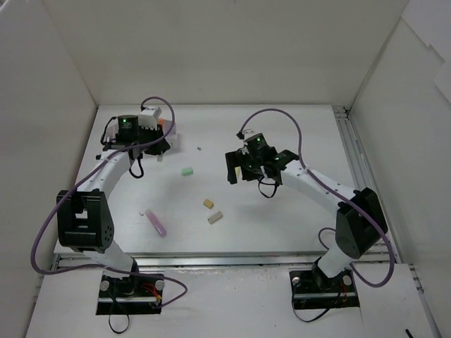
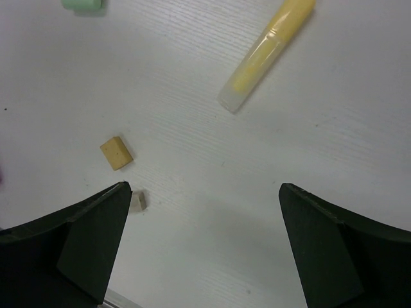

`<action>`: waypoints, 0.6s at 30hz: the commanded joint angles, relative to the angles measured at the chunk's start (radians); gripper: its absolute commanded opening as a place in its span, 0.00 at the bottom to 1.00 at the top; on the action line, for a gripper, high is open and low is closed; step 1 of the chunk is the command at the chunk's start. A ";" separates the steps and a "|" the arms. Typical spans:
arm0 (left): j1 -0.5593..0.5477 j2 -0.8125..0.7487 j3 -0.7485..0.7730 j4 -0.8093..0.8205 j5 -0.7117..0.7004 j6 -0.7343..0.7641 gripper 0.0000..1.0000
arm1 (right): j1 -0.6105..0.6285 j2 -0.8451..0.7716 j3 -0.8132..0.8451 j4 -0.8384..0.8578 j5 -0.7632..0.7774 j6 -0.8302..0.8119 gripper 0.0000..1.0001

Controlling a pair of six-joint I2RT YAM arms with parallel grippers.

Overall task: Sort the stationery into containers
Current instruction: Place the pen at the center of the board.

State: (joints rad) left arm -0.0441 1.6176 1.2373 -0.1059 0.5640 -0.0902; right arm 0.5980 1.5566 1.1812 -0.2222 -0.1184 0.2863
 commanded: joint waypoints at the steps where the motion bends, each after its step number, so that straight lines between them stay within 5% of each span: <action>1: -0.068 -0.004 0.004 -0.162 -0.122 -0.022 0.00 | 0.032 0.046 0.067 0.063 0.062 -0.012 0.98; 18: -0.253 0.099 -0.125 -0.239 -0.302 -0.117 0.00 | 0.069 0.129 0.078 0.050 0.143 -0.061 0.98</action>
State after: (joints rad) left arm -0.2794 1.7794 1.1122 -0.3450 0.3115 -0.1692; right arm 0.6567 1.6997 1.2442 -0.1928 -0.0055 0.2459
